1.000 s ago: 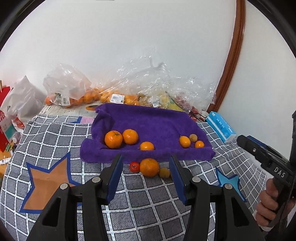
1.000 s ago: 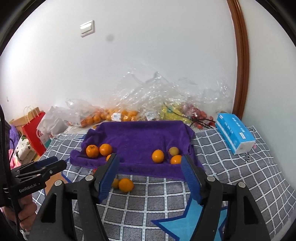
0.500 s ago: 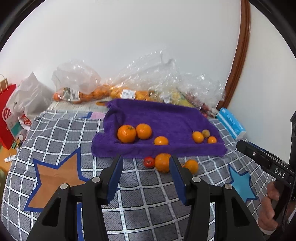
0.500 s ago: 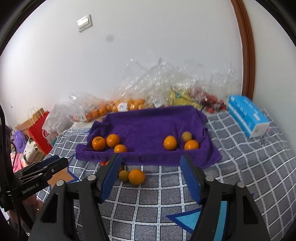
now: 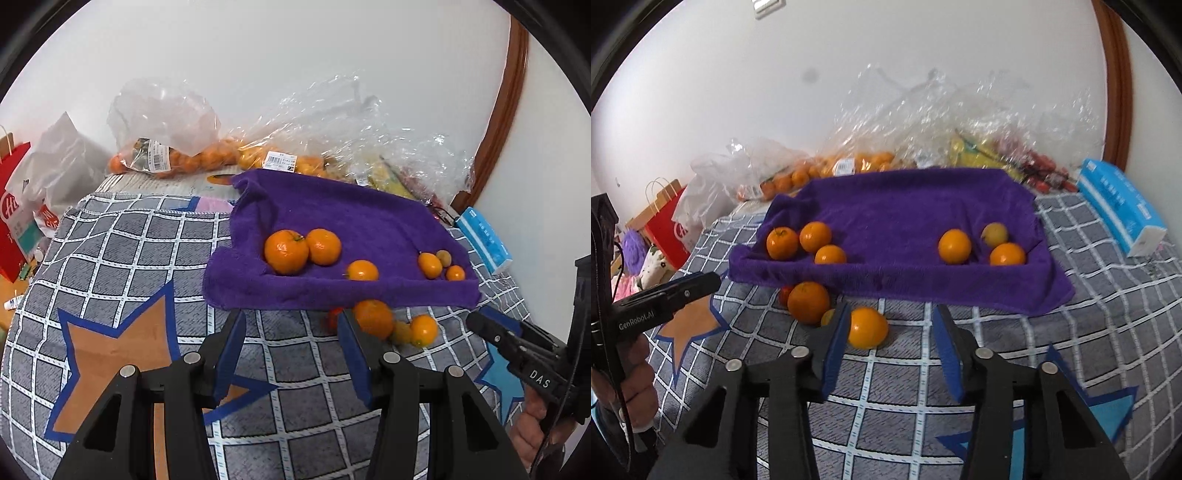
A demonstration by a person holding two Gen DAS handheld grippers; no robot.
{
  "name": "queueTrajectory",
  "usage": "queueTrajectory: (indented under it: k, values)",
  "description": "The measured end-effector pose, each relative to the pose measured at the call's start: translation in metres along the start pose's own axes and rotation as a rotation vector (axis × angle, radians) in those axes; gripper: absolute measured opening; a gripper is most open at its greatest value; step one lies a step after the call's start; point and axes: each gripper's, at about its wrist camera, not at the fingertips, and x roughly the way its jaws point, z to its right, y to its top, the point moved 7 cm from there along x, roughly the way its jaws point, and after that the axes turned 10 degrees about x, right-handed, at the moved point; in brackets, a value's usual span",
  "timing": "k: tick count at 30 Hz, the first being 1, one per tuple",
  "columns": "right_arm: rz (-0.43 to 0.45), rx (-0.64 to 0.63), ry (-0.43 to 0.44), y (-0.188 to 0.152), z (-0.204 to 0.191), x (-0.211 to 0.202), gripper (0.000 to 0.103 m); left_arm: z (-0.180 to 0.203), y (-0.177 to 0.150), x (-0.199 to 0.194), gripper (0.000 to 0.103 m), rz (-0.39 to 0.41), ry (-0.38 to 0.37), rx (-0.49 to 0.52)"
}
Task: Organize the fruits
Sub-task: 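Withdraw both open tools from the towel back toward the fruit row, then grasp a large orange with the right tool while the left tool approaches a small red fruit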
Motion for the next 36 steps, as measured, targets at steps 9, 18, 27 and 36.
queueTrajectory:
  k: [9, 18, 27, 36]
  values:
    - [-0.051, -0.058, 0.014, -0.010, -0.017, 0.027, 0.041, -0.009, -0.009, 0.026, 0.049, -0.059, -0.016, -0.021]
    - [-0.098, -0.084, -0.009, -0.016, -0.018, 0.050, 0.041, -0.006, -0.013, 0.032, 0.049, -0.048, -0.054, -0.015]
    - [-0.103, -0.084, -0.004, -0.017, -0.010, 0.049, 0.035, -0.013, -0.016, 0.037, 0.049, -0.062, -0.098, -0.071]
    - [-0.138, -0.103, -0.024, -0.022, -0.008, 0.055, 0.036, -0.007, -0.019, 0.040, 0.049, -0.073, -0.097, -0.055]
